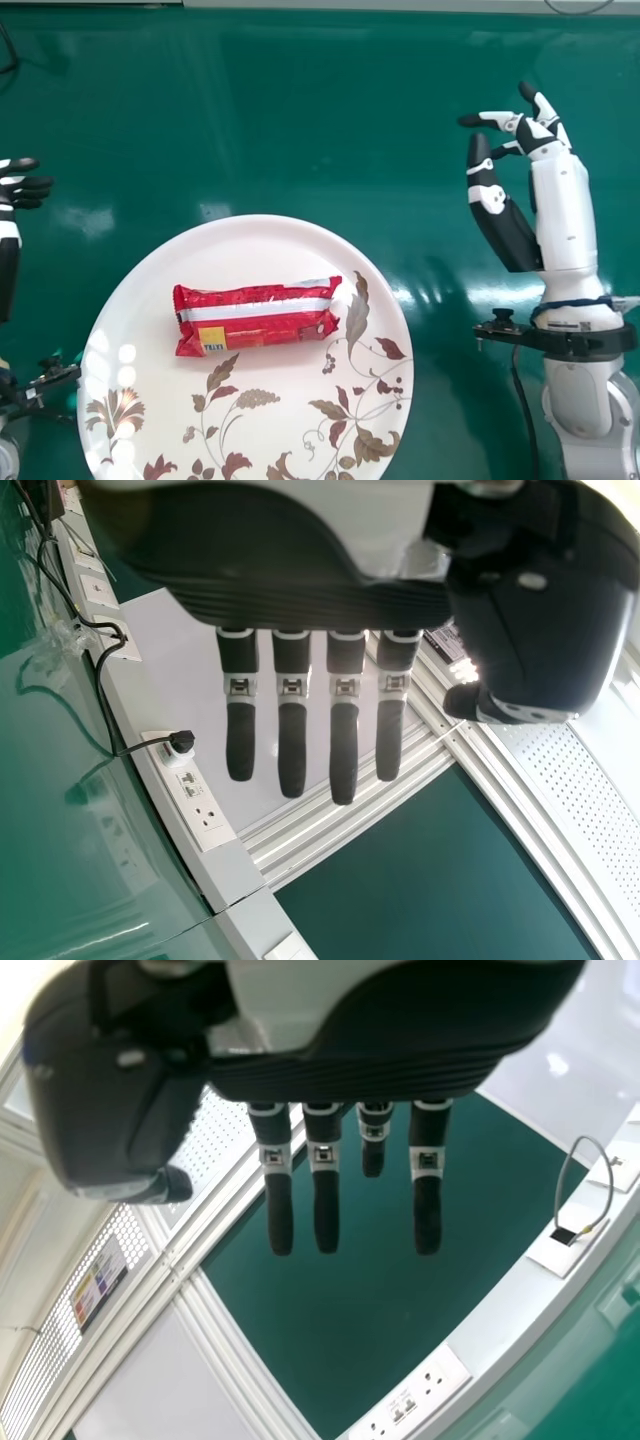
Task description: Pick up biscuit and place it in the plate
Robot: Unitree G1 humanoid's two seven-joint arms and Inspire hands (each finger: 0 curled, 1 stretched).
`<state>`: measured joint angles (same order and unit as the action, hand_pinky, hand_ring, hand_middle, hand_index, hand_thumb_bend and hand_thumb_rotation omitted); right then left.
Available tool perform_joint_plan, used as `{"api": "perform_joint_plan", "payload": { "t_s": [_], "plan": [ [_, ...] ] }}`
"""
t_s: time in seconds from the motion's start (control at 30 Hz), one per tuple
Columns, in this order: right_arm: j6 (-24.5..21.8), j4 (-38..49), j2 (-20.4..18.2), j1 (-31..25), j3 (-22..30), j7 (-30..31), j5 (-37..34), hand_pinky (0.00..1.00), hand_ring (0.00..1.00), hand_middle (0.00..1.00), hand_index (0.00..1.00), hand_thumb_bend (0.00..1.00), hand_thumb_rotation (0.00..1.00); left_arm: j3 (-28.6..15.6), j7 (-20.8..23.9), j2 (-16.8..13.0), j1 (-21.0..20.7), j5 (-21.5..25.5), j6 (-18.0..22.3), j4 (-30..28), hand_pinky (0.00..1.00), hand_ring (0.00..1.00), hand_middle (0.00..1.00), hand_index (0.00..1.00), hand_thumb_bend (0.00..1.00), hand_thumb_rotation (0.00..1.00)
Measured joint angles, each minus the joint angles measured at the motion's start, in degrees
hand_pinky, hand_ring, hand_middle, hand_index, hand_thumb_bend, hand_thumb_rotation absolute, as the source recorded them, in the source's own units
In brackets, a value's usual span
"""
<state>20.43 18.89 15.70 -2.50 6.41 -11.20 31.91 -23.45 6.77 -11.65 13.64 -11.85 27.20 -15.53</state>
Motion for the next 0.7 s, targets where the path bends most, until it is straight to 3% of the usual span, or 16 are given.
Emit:
{"api": "perform_joint_plan", "payload": {
  "t_s": [0.37, 0.53, 0.7],
  "plan": [
    [3.82, -6.73, -2.38, 1.0, -0.6, -4.97, -2.49, 0.5, 0.64, 0.69, 0.69, 0.52, 0.41, 0.89, 0.63, 2.46, 0.7, -0.41, 0.54, -0.07, 0.52, 0.59, 0.64, 0.66, 0.19, 0.39],
    [3.85, -8.03, -2.6, 1.27, -0.44, -5.58, -2.85, 0.49, 0.64, 0.69, 0.69, 0.5, 0.38, 1.16, 1.57, 2.75, 0.69, -0.85, 0.86, -0.1, 0.52, 0.59, 0.63, 0.66, 0.19, 0.45],
    [3.85, -9.0, -2.43, 1.78, 0.07, -5.79, -2.87, 0.48, 0.63, 0.68, 0.68, 0.51, 0.36, 1.65, 2.54, 3.57, 0.72, -1.01, 1.09, -0.21, 0.51, 0.58, 0.62, 0.64, 0.19, 0.43]
  ]
}}
